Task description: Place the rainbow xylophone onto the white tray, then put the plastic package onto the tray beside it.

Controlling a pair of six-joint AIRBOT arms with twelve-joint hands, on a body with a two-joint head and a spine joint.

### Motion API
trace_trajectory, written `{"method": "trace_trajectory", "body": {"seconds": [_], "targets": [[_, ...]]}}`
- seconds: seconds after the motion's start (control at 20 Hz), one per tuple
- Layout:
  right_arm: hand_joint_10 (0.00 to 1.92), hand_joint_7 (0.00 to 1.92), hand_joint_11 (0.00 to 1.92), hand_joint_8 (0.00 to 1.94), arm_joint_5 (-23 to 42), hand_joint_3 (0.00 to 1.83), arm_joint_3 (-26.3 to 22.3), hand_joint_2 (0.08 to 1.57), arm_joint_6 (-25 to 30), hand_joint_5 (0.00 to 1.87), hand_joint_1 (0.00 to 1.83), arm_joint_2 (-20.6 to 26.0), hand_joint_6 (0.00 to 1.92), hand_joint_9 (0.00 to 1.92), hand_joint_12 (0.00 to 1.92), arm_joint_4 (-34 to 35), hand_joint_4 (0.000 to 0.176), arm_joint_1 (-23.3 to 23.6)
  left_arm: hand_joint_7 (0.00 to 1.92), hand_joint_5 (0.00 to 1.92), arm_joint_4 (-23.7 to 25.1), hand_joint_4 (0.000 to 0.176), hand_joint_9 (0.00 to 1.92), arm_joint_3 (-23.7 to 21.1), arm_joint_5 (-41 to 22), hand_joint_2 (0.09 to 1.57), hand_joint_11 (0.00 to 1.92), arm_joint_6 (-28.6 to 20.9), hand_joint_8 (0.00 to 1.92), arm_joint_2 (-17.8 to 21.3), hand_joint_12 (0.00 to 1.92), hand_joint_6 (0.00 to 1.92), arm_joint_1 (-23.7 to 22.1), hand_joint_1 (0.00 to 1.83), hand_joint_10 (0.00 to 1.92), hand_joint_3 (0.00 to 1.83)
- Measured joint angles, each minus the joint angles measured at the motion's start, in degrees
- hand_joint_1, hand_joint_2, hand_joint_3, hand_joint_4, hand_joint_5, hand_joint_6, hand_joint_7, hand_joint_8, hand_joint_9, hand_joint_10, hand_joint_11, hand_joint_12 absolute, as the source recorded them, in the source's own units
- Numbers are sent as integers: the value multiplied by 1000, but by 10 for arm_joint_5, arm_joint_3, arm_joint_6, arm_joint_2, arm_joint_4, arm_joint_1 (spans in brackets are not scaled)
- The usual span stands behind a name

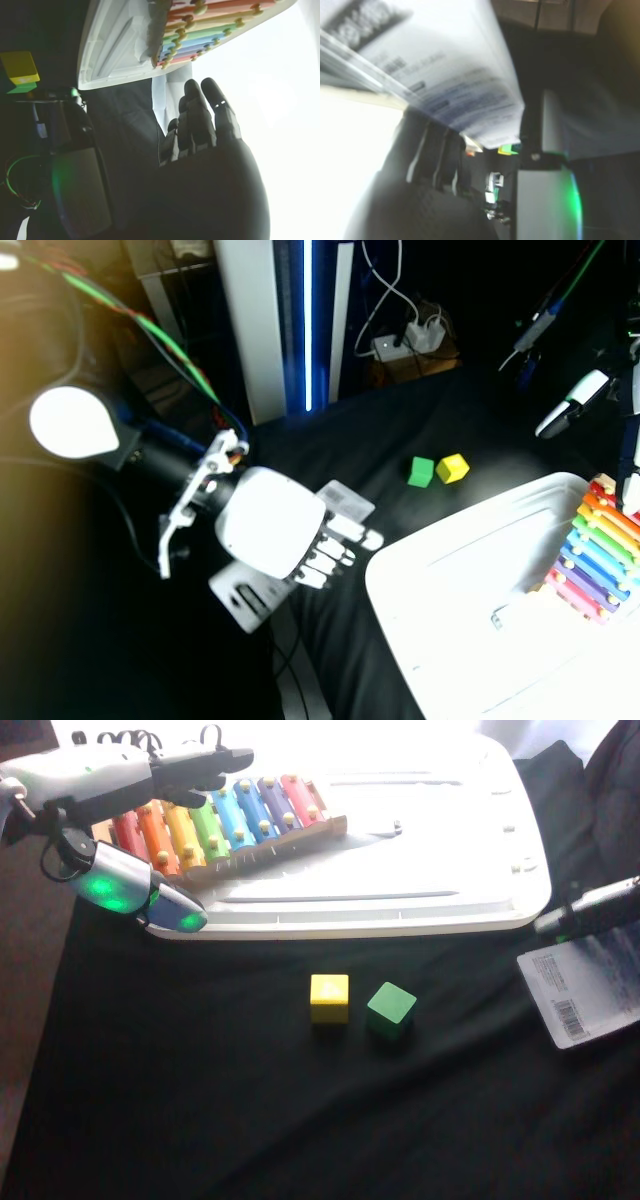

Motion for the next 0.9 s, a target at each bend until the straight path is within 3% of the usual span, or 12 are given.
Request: {"method": "trace_trajectory", "body": {"seconds": [0.1,0.15,0.3,0.35,0.4,0.45,0.5,0.55,0.65,0.75,0.85,0.9], "targets": [[1656,544,569,1617,1,4,2,1218,0,664,1620,-2,44,677,1567,-2,0,0,252,0,0,131,425,0,-3,863,0,0,0,0,1081,0,0,861,1,2],[1589,573,657,1573,0,0,2,1190,0,794,1622,-3,93,737,1452,-2,0,0,240,0,0,150,418,0,-3,845,0,0,0,0,1052,0,0,865,0,0],[1588,574,697,1551,0,0,2,1193,0,824,1623,-3,267,674,1537,2,0,0,242,0,-1,150,416,0,-5,842,0,0,1,0,1029,0,0,867,2,0],[1607,565,694,1563,0,0,2,1200,0,723,1624,-3,602,646,1567,2,0,0,252,0,-1,130,427,0,-5,841,0,0,3,0,1069,0,0,876,5,0],[1636,411,730,1613,0,0,2,1149,0,569,1742,-2,1073,580,1571,3,0,0,255,0,-2,128,429,0,-5,841,0,0,3,0,1077,0,0,873,5,0],[1630,332,791,1741,0,7,2,1179,0,472,1660,-1,1467,626,1814,5,7,0,253,0,-2,133,429,0,-5,844,0,0,2,0,1079,0,0,876,5,0],[1634,297,819,1794,-1,10,2,1187,-3,414,1644,-1,1649,634,1864,2,33,0,250,0,-2,137,429,0,-5,850,0,0,1,0,1079,0,0,882,5,3],[1712,242,752,1802,-2,0,2,1162,-3,350,1754,0,1762,517,1666,0,52,0,247,0,-2,140,427,0,-5,849,0,0,0,0,1100,0,0,889,3,1],[1629,266,794,1744,-7,0,2,1133,-7,320,1776,0,1779,546,1565,-7,59,-3,249,0,-2,140,436,0,-5,846,0,0,0,0,1106,0,0,887,4,0],[1548,304,873,1685,-11,0,2,1151,-7,354,1669,0,1724,674,1673,-8,19,-3,253,0,-2,114,440,0,-5,854,0,0,2,0,1110,0,0,877,4,2],[1691,310,607,1831,-4,0,3,1160,-4,343,1776,0,1827,595,1688,-7,46,6,247,0,-2,122,438,0,-6,849,0,0,0,0,1133,0,0,903,1,0],[1723,338,599,1901,0,0,3,1160,-7,376,1781,1,1836,593,1669,-6,37,7,251,0,-2,118,445,0,-5,848,0,0,2,0,1161,0,0,900,3,0]]}}
